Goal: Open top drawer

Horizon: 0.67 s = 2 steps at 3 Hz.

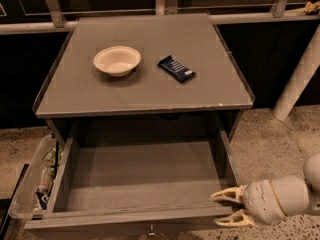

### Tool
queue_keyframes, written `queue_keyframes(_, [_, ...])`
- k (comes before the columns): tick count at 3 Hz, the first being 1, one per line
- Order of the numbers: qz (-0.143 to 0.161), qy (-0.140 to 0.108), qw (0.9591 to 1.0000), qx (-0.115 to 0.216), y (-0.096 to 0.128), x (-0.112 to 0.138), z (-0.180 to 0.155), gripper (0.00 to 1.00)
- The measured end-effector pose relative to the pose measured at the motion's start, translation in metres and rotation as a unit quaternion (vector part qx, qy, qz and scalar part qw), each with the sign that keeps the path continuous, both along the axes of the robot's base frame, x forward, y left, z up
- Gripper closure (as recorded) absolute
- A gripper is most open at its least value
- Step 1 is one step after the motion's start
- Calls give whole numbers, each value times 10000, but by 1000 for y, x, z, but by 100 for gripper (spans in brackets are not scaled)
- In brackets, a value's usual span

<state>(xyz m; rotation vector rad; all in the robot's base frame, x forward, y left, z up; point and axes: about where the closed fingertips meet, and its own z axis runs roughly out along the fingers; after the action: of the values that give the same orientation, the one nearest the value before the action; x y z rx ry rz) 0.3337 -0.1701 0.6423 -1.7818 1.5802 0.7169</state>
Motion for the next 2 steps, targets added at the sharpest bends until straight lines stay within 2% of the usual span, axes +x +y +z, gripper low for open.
queue_keyframes(1, [0,0,10000,0,0,0,0,17])
queue_keyframes(2, [1,0,10000,0,0,0,0,0])
